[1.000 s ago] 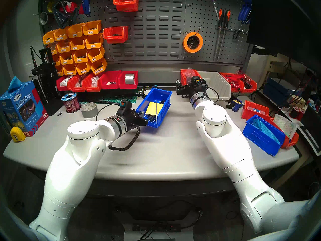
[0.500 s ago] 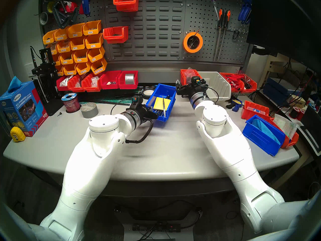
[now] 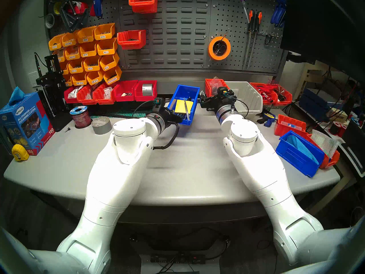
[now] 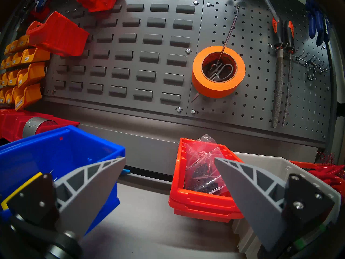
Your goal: Hang all the unorganized tool boxes onto the wall
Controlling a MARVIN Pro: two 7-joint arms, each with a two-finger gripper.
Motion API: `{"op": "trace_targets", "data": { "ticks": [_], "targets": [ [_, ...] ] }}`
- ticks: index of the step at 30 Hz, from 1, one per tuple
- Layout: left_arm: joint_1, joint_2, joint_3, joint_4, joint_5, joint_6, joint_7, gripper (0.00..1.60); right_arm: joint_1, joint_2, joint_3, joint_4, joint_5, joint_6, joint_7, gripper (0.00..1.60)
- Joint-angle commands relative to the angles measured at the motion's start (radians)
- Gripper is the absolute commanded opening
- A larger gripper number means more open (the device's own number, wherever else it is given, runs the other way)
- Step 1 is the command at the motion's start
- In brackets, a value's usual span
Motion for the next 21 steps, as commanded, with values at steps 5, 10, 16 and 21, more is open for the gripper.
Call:
{"op": "trace_targets", "data": {
  "ticks": [5,10,16,21],
  "targets": [
    [-0.149,-0.114,0.012,0.064,0.051,-0.007,0.014,0.00,0.009,-0.002,0.000,-0.012,-0.001,-0.004,0.001,1.60],
    [-0.185,-0.150,0.010,0.111,0.071,-0.005,0.022,0.00,0.009,-0.002,0.000,-0.012,-0.001,-0.004,0.001,1.60],
    [-0.231,-0.187,-0.002,0.178,0.095,-0.003,0.031,0.00,0.009,-0.003,0.000,-0.012,-0.001,-0.004,0.001,1.60],
    [-0.273,-0.205,-0.018,0.235,0.112,-0.002,0.036,0.00,0.009,-0.003,0.000,-0.011,-0.001,-0.004,0.001,1.60]
  ]
}}
